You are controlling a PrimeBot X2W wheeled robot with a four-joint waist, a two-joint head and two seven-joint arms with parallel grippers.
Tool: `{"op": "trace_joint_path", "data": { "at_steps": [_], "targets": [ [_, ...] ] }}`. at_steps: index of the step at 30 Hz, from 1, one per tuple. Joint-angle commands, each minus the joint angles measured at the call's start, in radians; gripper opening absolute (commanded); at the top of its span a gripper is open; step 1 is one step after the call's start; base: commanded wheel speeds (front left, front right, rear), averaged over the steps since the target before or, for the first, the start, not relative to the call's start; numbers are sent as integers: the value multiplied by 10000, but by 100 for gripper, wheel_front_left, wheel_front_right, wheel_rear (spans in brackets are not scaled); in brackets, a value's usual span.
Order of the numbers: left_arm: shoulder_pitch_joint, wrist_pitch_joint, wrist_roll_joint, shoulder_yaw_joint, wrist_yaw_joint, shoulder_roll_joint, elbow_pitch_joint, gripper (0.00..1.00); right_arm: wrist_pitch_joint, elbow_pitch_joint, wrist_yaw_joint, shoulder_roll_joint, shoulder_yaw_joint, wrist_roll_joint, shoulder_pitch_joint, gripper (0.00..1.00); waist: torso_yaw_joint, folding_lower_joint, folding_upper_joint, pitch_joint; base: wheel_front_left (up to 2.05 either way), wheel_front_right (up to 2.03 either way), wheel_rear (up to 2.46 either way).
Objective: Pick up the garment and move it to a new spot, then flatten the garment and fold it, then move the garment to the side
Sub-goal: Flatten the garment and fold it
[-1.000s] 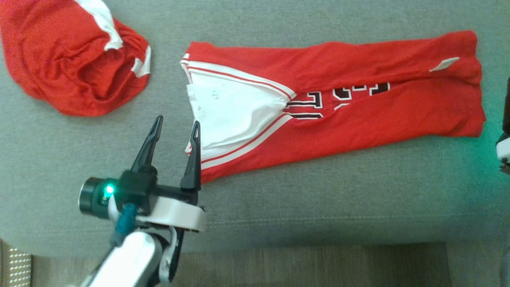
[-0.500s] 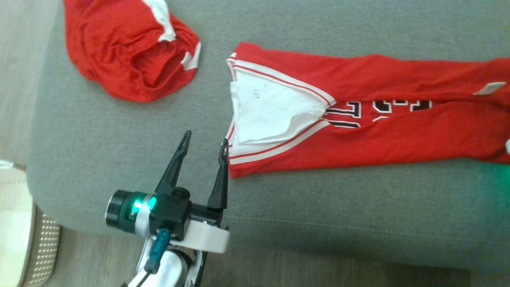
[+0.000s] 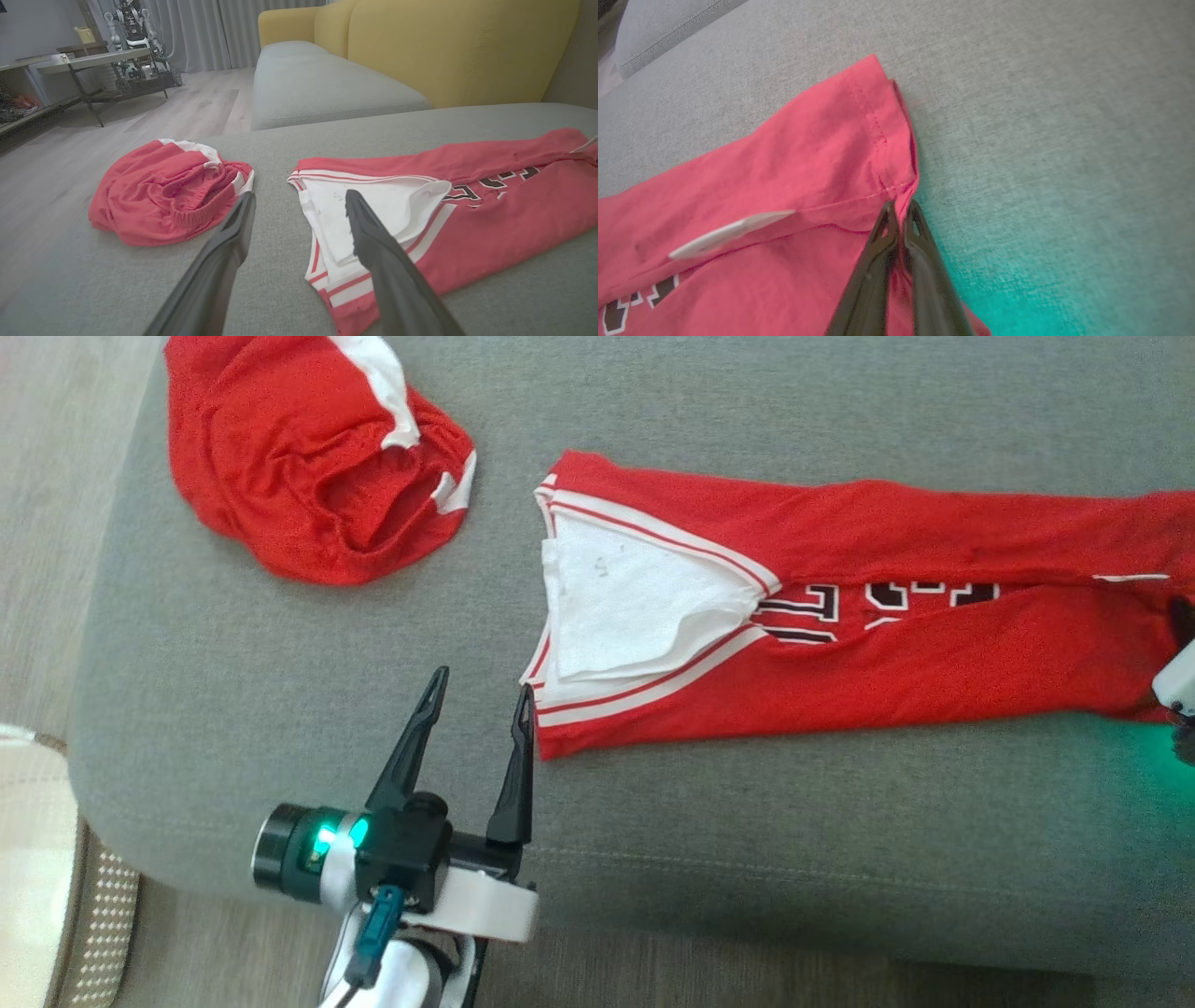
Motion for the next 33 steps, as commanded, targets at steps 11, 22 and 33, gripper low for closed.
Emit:
{"op": "trace_joint_path", "data": {
  "at_steps": [11, 22, 33],
  "targets": [
    [104, -120, 295, 709, -419, -174, -336, 100, -301, -1862, -4, -1231, 275, -1163, 34, 0, -772, 0, -1, -135, 0, 0, 0],
    [130, -120, 479, 908, -644, -271, -215, 100, 1348, -5410, -4, -358, 1491, -1509, 376, 0, -1093, 0, -1, -425, 0, 0, 0],
    [176, -120, 579, 953, -824, -444, -100, 100, 2626, -8451, -4, 1579, 3853, -1204, 1117, 0, -738, 0, -1, -951, 0, 0, 0]
  ]
}}
